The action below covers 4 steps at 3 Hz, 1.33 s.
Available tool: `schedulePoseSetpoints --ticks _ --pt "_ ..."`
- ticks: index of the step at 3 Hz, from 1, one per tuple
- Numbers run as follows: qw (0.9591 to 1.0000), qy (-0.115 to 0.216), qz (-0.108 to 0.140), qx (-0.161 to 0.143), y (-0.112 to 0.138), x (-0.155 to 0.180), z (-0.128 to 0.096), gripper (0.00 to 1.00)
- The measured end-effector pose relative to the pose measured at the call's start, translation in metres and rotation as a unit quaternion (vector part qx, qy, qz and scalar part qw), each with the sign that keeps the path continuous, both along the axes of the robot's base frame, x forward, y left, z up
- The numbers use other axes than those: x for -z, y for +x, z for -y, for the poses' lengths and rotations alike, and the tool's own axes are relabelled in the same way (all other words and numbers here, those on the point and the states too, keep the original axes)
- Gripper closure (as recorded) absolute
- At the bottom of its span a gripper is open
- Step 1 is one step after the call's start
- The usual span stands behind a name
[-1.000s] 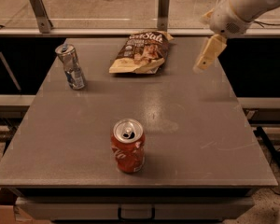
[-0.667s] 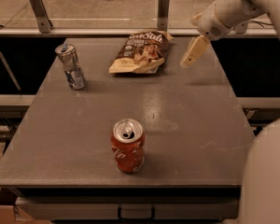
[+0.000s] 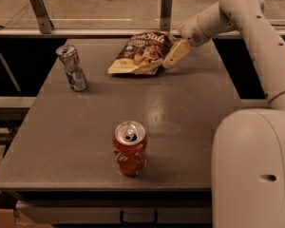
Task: Pick brown chip bag
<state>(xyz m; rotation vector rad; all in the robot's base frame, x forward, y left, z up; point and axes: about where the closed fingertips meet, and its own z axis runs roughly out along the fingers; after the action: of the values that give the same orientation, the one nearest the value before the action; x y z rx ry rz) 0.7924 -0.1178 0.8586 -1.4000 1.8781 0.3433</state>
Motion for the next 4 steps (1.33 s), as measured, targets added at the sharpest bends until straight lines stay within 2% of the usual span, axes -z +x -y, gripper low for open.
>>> schedulePoseSetpoints --ticks 1,2,3,4 --pt "0.9990 0.036 -0.025 -0.002 0.008 0.010 -0.026 0.00" --pt "0.9976 0.051 -0.043 -0.020 0.007 0.016 -0.052 0.00" --pt "0.9969 0.055 -0.047 -0.031 0.009 0.018 -0.067 0.18" --pt "0.9973 0.056 -0.035 -0.032 0.013 0.012 -0.066 0.42"
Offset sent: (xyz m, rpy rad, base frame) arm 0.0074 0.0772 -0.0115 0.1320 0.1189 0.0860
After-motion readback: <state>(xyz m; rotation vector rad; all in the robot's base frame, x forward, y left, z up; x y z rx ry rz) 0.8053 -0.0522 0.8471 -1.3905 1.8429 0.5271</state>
